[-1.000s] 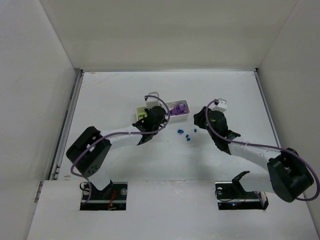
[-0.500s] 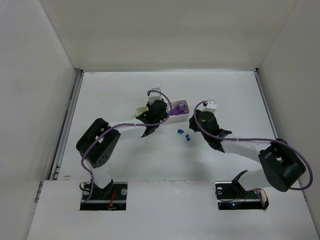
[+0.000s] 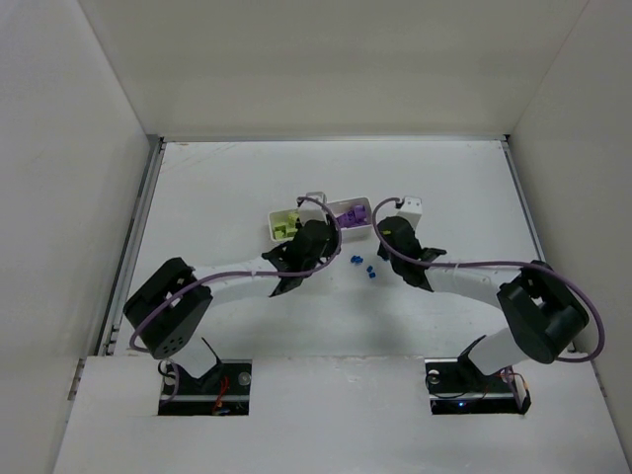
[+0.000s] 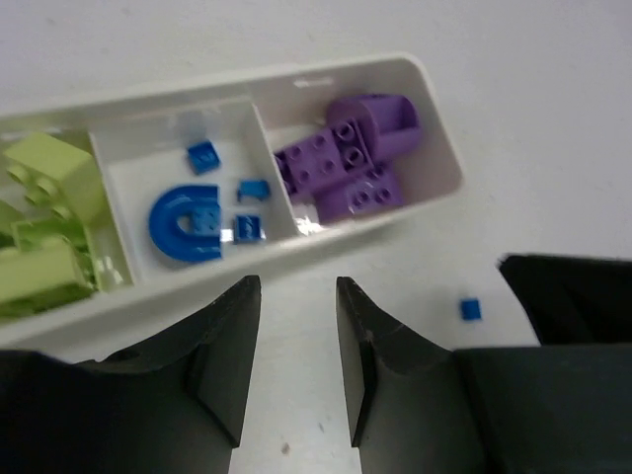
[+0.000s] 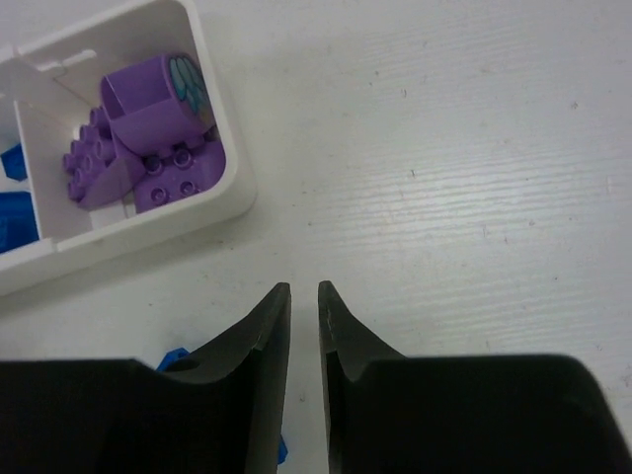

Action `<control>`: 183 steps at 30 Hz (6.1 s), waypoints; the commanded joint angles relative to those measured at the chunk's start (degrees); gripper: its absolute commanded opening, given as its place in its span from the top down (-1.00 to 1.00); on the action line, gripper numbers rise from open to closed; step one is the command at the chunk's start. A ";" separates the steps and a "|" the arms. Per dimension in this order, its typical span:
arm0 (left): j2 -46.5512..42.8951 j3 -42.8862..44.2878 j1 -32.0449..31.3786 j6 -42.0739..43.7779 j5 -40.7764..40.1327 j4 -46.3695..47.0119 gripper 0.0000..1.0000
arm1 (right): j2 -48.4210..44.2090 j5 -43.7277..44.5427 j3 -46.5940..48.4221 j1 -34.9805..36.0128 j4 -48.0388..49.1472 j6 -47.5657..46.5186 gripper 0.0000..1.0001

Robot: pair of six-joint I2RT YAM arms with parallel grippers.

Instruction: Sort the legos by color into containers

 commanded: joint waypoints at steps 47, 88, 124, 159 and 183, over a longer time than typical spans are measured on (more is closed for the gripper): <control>-9.14 -16.60 -2.51 -8.60 6.35 13.05 0.33 | -0.11 3.42 8.30 8.17 -10.63 7.76 0.73; 3.15 -5.54 -15.25 -2.80 -8.25 9.02 0.35 | -14.35 -8.02 -8.55 -3.59 9.75 3.01 0.54; 18.27 8.70 -9.71 -2.19 -2.01 1.99 0.08 | -16.11 -11.62 -11.47 -3.07 13.01 5.73 0.08; 5.35 -3.34 -11.56 -5.79 -6.84 2.95 0.64 | -12.07 -11.62 -10.24 -2.45 13.01 5.65 0.08; 7.37 -1.41 -12.09 -4.21 -1.57 -0.30 0.43 | -11.98 -11.80 -9.80 -1.84 12.49 5.56 0.06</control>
